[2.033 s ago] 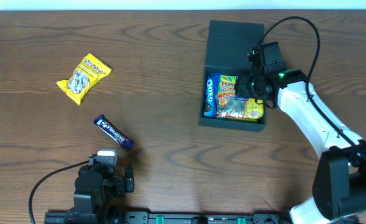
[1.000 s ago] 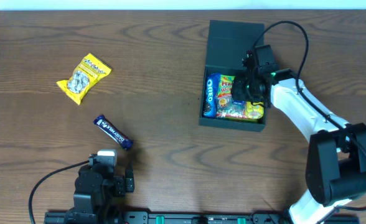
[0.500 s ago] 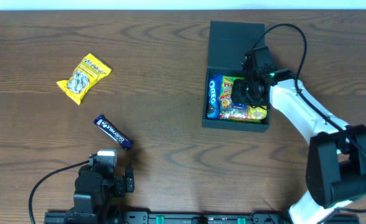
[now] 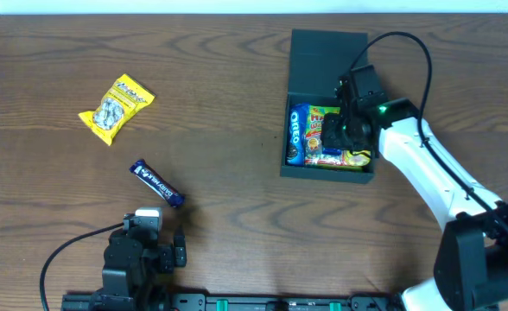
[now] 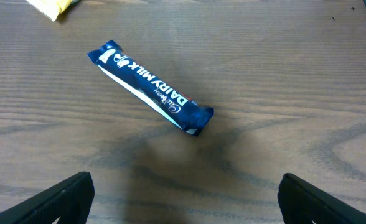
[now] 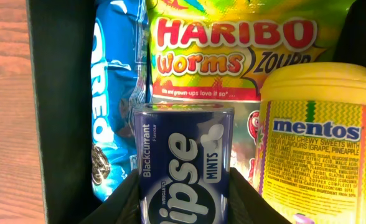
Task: Pack container
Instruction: 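Lower the Eclipse tin between the Oreo pack and Mentos tube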
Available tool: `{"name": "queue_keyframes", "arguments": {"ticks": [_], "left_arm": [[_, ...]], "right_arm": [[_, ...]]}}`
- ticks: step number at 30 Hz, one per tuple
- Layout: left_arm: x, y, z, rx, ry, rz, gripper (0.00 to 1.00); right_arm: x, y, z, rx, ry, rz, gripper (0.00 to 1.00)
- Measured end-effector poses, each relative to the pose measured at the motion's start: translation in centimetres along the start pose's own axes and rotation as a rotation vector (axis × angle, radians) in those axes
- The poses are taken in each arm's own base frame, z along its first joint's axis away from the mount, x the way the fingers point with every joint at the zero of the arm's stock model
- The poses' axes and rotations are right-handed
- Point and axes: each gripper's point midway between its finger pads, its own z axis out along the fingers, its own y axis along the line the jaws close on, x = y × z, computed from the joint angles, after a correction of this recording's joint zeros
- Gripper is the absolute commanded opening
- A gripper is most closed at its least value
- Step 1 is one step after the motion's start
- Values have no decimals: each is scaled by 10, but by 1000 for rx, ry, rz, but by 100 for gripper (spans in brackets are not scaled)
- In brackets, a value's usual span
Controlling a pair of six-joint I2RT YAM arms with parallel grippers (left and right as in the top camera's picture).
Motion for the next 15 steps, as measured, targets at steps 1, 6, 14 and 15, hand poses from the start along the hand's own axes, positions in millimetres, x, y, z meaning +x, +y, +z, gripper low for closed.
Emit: {"name": "queue_keyframes", "arguments": {"ticks": [1, 6, 14, 15], "left_arm": [[0, 0, 0, 0, 0, 0, 95], [0, 0, 0, 0, 0, 0, 95], [0, 0, 0, 0, 0, 0, 95], [0, 0, 0, 0, 0, 0, 95]], "right_arm": [[1, -1, 1, 4, 1, -1, 1], [14, -10, 9, 31, 31, 3, 2], [22, -17, 17, 51, 40, 4, 2], [22, -17, 18, 51, 39, 4, 2]]}}
